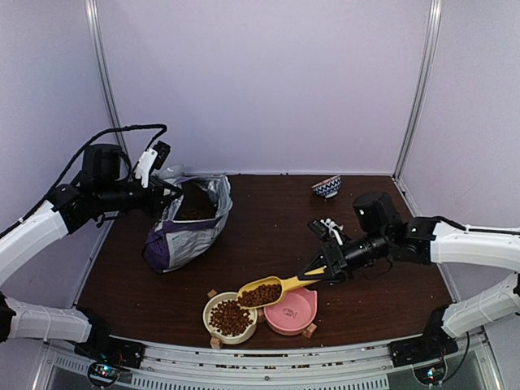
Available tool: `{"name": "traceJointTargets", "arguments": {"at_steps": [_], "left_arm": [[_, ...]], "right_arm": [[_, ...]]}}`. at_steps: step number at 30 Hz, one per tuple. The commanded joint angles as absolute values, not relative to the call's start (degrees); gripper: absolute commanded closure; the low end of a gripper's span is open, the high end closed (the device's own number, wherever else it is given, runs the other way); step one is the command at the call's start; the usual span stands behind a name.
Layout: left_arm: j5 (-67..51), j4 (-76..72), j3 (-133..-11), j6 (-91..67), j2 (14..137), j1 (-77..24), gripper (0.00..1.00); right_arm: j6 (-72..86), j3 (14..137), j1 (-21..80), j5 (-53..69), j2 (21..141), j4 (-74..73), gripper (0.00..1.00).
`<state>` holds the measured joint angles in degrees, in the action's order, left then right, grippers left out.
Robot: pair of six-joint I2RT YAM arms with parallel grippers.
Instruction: Serve the pet food
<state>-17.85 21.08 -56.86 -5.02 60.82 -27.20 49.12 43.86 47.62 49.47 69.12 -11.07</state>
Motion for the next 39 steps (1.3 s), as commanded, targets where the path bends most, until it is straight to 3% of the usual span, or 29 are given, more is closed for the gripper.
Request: {"name": "traceJointTargets", "arguments": {"at_steps": [1,39], "left_arm": [[-18.63,17.99,-56.68,-3.97,60.95,-26.55,1.00],[-19.25,18.63,-56.77,-3.96,60.02,-26.59,1.00]], "right_arm": [[42.97,48.13,48.45,49.94,70.77,-18.00,0.85],[32.82,69.42,53.22,43.32,82.58,-37.56,0.86]]}}
